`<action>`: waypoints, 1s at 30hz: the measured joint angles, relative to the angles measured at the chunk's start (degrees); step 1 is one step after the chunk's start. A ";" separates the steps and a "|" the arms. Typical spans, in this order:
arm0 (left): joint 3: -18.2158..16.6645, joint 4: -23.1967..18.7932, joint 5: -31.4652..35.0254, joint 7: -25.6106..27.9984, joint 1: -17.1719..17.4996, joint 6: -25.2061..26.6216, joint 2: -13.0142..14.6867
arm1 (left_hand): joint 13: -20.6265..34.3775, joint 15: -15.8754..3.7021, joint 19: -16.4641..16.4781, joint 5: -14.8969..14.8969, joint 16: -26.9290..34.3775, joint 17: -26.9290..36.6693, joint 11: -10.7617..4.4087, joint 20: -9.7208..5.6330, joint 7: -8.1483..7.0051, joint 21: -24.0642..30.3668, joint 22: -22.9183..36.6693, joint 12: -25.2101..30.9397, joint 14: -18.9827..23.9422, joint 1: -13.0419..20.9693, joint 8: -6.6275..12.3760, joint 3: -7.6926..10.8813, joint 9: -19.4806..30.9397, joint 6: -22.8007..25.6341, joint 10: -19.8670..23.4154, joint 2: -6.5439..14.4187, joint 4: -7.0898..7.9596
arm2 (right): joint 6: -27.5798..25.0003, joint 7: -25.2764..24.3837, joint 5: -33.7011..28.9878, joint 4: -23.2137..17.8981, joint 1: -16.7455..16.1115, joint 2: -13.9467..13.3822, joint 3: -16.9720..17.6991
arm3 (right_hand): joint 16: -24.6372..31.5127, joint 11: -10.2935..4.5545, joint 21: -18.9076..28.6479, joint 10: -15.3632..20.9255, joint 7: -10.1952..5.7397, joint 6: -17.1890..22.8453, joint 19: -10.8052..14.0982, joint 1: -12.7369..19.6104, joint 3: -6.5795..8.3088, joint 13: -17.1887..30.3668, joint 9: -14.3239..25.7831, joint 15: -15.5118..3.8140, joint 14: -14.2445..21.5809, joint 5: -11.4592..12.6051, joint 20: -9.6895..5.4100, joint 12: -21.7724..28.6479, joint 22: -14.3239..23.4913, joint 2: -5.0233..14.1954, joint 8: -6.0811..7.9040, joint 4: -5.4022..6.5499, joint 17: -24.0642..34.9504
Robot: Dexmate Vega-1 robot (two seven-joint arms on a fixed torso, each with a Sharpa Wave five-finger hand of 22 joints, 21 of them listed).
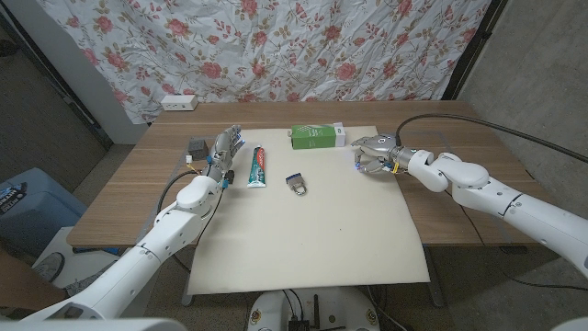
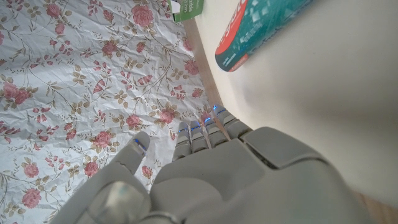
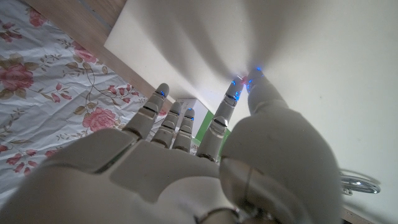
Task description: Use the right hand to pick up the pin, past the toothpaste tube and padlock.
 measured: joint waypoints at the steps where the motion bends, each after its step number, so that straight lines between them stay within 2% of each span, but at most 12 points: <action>1: 0.00 -0.11 0.00 0.06 0.10 0.03 0.02 | 0.00 0.00 0.00 0.00 0.00 0.00 0.00 0.00 0.00 0.00 0.00 0.00 0.00 0.00 0.00 0.00 0.00 0.00 0.00 0.00 0.00 | -0.09 -0.10 -0.05 0.03 -0.02 0.01 -0.02 | 0.00 -0.19 0.00 0.19 -0.10 0.40 0.00 0.00 0.00 0.00 0.01 0.00 0.00 0.00 0.00 0.00 0.01 0.00 0.00 0.00 0.00; 15: -0.08 -0.43 0.00 0.45 0.62 0.16 0.03 | 0.00 0.00 0.00 0.00 0.00 0.00 0.00 0.00 0.00 0.00 0.00 -0.24 0.00 0.00 0.00 0.00 0.00 0.00 0.00 0.00 0.00 | -1.08 -0.45 -0.39 0.01 -0.26 0.04 -0.22 | 0.67 -0.59 0.00 1.65 -0.23 3.56 1.13 0.52 0.00 -0.15 0.20 -0.40 1.04 -0.01 -0.31 0.00 0.00 0.53 1.88 0.00 0.26; 23: -0.20 -0.62 0.00 0.62 0.94 0.16 0.03 | 0.00 0.00 0.00 0.00 0.00 0.00 0.00 0.00 -0.20 0.00 0.00 -0.23 -0.01 0.00 0.00 0.00 -0.01 0.20 0.00 0.00 0.00 | -1.54 -0.43 -0.53 -0.18 -0.40 -0.03 -0.26 | 0.67 -1.11 0.00 2.35 -0.06 5.06 1.33 0.97 -0.25 -0.15 0.21 -0.20 1.24 -0.05 -0.51 0.45 0.00 0.99 2.12 0.24 0.53; 27: -0.30 -0.96 0.09 0.79 1.17 0.13 0.10 | 0.00 0.00 0.00 0.00 0.00 0.00 0.00 0.00 -0.20 0.00 0.00 -0.23 -0.01 0.00 0.00 0.00 -0.01 0.20 0.00 0.00 0.00 | -1.60 -0.37 -0.20 -0.18 -0.45 -0.06 -0.22 | 0.95 -1.53 0.00 2.77 0.13 5.47 1.33 0.52 -0.07 -0.15 0.21 -0.20 1.23 -0.05 -0.51 0.45 0.00 1.47 2.70 0.41 0.80; 30: -0.34 -1.12 0.24 1.05 1.28 0.10 0.15 | 0.00 0.00 0.00 0.00 0.00 0.00 0.00 0.00 -0.20 0.00 0.00 -0.23 -0.01 0.00 0.00 0.00 0.00 0.20 0.00 0.00 0.00 | -1.60 -0.32 0.19 -0.17 -0.46 -0.07 -0.14 | 0.96 -1.32 0.00 2.97 0.13 5.47 1.35 0.53 -0.32 -0.15 0.21 -0.20 1.23 -0.06 -0.53 0.45 0.00 1.91 2.73 0.66 0.80</action>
